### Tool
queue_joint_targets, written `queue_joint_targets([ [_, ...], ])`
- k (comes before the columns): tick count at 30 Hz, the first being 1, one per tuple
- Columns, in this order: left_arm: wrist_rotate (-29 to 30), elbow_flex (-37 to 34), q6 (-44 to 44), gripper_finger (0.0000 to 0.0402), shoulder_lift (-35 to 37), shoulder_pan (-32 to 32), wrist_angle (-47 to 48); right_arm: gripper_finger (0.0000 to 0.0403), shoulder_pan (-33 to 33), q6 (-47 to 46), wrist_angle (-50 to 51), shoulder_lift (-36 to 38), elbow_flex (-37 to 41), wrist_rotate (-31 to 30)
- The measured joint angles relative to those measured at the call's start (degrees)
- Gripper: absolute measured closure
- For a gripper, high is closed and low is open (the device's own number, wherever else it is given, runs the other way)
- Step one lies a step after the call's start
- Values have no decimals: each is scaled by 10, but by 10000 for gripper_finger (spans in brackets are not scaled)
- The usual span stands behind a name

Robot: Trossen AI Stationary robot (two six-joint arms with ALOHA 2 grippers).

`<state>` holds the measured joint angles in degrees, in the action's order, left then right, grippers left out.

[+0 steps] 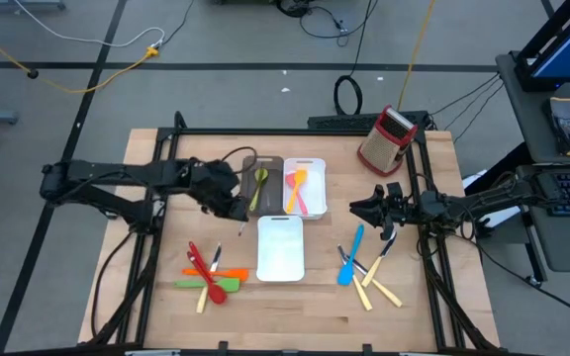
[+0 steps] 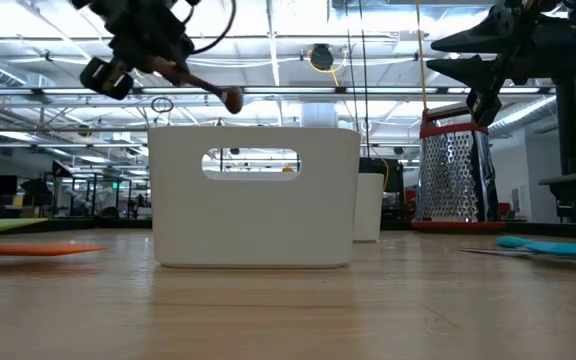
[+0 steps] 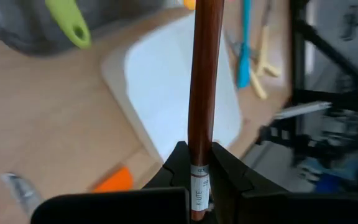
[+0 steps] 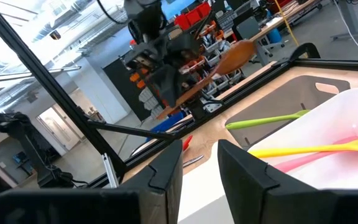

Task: Pick & Place Kitchen Items
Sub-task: Put the wooden serving spoon into the black bin

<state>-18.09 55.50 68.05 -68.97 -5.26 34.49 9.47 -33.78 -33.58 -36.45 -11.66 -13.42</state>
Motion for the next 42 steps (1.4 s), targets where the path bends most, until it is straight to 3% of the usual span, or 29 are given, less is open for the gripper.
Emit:
queue_joint_targets([
  [10,-5,148,-134,384,-139,-77,236,309,0,0,0,0,0,0],
  [23,39,283,-252,384,-287,-133,401,309,0,0,0,0,0,0],
  [31,39,291,-273,384,-330,-148,464,309,0,0,0,0,0,0],
  [42,3,291,-248,384,-331,-129,504,309,0,0,0,0,0,0],
])
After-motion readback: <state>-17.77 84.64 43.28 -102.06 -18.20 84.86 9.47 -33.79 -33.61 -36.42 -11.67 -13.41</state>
